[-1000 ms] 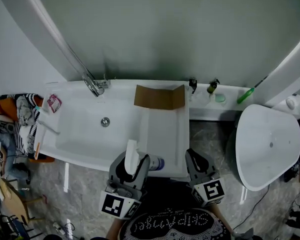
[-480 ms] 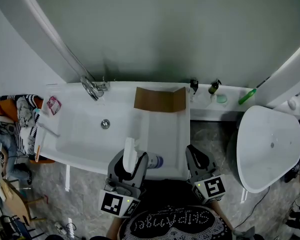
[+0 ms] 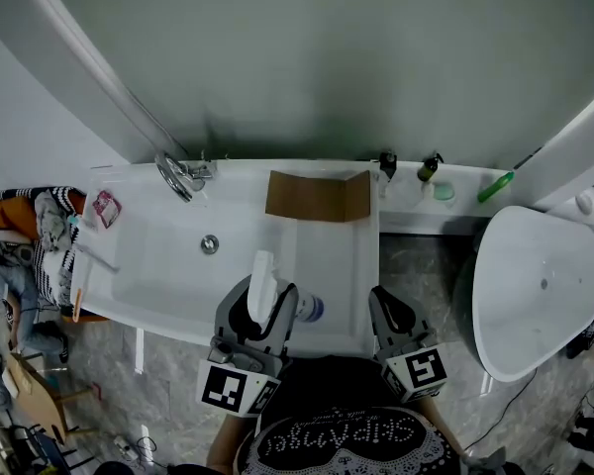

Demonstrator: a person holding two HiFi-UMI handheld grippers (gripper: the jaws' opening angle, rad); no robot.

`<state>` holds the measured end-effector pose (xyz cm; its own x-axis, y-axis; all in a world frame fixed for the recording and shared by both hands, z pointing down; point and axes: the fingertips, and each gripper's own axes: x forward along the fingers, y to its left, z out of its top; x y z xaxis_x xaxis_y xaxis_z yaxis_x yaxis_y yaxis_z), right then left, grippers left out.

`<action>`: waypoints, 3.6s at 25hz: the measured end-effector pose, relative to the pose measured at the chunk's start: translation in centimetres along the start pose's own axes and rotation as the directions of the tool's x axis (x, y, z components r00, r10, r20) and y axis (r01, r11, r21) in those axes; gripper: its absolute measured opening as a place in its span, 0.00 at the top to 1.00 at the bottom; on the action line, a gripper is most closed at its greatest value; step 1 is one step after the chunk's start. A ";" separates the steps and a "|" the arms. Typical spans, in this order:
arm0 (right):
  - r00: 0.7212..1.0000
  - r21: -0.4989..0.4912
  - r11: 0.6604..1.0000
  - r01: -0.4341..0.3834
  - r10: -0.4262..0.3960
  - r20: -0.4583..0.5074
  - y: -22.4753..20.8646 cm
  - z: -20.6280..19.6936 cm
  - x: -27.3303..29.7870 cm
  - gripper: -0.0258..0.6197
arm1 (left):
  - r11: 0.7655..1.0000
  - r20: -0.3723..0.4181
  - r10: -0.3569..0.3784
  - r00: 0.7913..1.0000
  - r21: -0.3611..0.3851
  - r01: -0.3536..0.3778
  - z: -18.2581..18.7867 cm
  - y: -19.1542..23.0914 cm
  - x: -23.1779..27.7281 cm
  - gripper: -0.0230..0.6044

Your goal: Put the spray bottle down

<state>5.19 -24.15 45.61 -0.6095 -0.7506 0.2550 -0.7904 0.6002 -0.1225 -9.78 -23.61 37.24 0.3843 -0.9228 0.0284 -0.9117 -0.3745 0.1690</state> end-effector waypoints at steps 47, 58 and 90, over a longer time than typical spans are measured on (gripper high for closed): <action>0.999 0.075 0.997 0.022 -0.020 -0.036 -1.4 -1.6 0.3 0.92 | 0.960 -0.003 -0.060 0.998 0.274 0.059 -10.1 0.0 12.1 0.67; 1.000 0.064 0.998 -0.005 0.007 -0.023 -0.5 -1.4 0.1 0.92 | 0.964 -0.012 -0.053 0.998 0.260 0.055 -10.5 0.1 12.0 0.67; 1.000 0.048 0.999 0.010 -0.009 -0.016 -0.3 -1.0 -0.8 0.92 | 0.978 0.057 -0.111 0.992 0.185 0.099 -1.9 -1.0 4.3 0.80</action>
<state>6.01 -23.46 46.39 -0.6014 -0.7515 0.2713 -0.7983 0.5790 -0.1658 -6.89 -27.04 39.09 0.4742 -0.8792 -0.0469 -0.8804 -0.4741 -0.0147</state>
